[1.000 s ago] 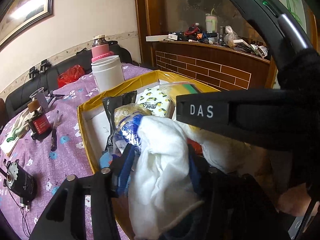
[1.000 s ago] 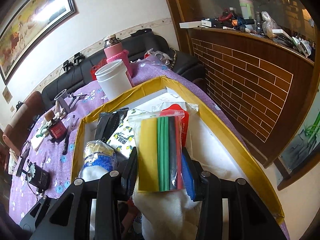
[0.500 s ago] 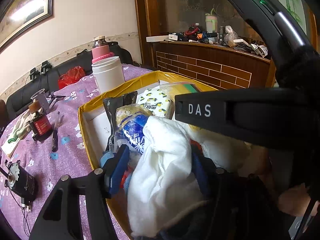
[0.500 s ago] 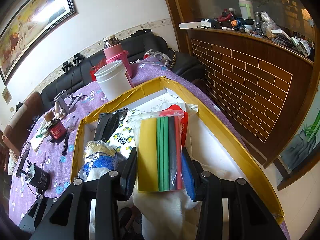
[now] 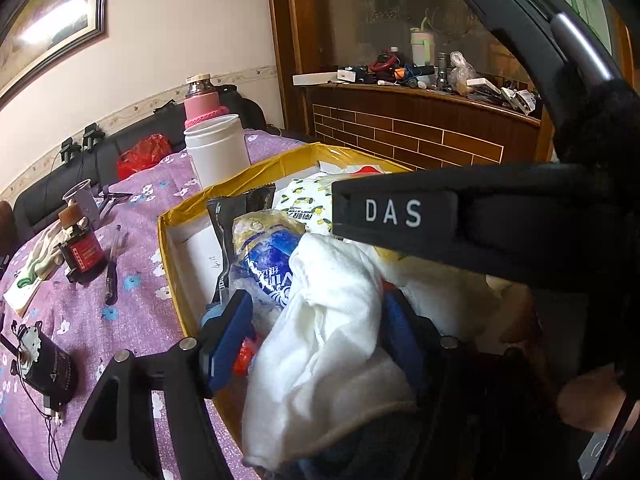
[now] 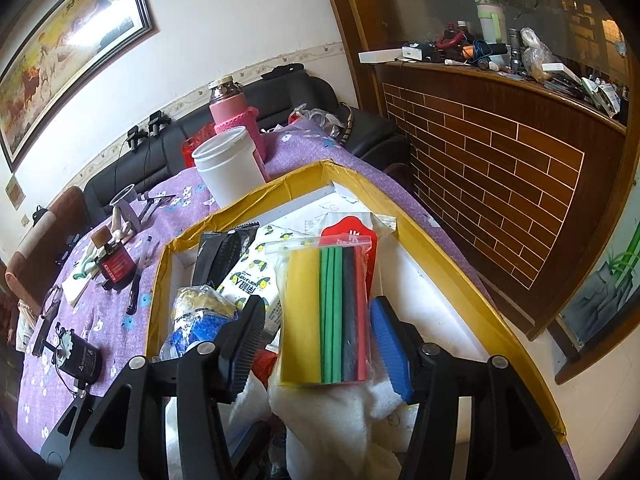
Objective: Organize soft objects
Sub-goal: 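Lower the white sock and tube bag into the tray and open both grippers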
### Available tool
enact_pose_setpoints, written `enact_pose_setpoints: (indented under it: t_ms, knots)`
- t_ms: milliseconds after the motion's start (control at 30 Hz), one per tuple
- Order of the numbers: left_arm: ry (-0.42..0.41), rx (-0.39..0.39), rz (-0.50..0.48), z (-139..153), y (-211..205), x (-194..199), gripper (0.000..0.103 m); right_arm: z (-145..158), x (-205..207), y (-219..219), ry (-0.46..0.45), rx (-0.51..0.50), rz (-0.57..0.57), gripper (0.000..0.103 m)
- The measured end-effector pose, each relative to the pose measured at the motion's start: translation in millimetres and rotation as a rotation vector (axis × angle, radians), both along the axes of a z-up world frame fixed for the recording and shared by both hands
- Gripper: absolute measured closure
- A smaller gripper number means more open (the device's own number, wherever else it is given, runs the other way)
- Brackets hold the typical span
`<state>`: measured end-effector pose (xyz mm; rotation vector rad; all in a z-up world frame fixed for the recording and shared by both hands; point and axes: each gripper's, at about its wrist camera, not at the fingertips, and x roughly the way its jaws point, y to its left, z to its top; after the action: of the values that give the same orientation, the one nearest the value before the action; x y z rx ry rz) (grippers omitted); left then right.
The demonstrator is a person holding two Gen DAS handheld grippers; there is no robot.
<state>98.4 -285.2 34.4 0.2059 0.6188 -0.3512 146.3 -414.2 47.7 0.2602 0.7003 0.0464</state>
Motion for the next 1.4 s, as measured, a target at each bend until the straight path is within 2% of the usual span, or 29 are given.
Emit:
enact_pose_setpoints:
  t_ms: [1100, 1333, 1400]
  knots:
    - [0.009, -0.008, 0.027, -2, 3, 0, 0.022, 8, -13, -1, -0.054, -0.01, -0.024, 0.025]
    - [0.001, -0.031, 0.022, 1, 6, -2, 0.01, 3, -29, 5, -0.063, -0.011, -0.024, 0.025]
    - [-0.009, -0.028, 0.024, 2, 6, -4, 0.01, 4, -36, 9, -0.079, -0.026, -0.024, 0.025]
